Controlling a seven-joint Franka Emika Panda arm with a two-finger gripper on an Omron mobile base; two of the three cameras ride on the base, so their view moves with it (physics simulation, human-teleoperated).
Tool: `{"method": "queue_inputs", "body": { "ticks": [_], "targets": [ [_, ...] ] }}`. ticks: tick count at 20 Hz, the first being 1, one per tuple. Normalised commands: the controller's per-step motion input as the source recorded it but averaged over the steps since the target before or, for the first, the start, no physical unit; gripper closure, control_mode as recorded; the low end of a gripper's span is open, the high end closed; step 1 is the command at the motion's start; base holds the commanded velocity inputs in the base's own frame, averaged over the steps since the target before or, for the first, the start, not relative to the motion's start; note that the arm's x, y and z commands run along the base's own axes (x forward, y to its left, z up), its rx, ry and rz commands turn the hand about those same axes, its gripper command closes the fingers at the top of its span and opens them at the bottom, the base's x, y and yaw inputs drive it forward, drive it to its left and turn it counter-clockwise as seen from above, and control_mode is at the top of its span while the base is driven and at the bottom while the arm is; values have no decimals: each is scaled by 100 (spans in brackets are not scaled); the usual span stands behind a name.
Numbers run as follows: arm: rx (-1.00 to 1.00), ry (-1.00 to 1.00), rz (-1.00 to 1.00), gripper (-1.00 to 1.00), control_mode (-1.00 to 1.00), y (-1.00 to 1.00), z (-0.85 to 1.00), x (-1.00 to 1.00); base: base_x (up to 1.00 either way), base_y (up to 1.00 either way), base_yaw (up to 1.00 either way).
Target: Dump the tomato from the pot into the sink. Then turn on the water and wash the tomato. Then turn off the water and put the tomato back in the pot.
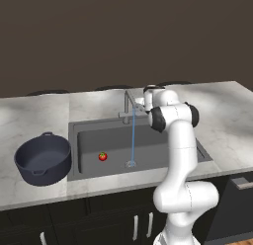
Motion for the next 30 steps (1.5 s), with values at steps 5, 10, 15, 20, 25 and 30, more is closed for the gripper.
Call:
{"method": "queue_inputs", "body": {
  "ticks": [5,10,15,20,25,30],
  "targets": [
    [5,0,0,100,-100,22,20,40,0,0,0],
    [0,0,0,100,-100,18,24,35,0,0,0],
    [0,2,0,100,-100,18,22,36,0,0,0],
    [2,3,0,100,-100,27,25,40,0,0,0],
    [2,4,0,100,-100,28,25,41,0,0,0],
    [0,3,0,100,-100,13,25,30,0,0,0]
  ]
}}
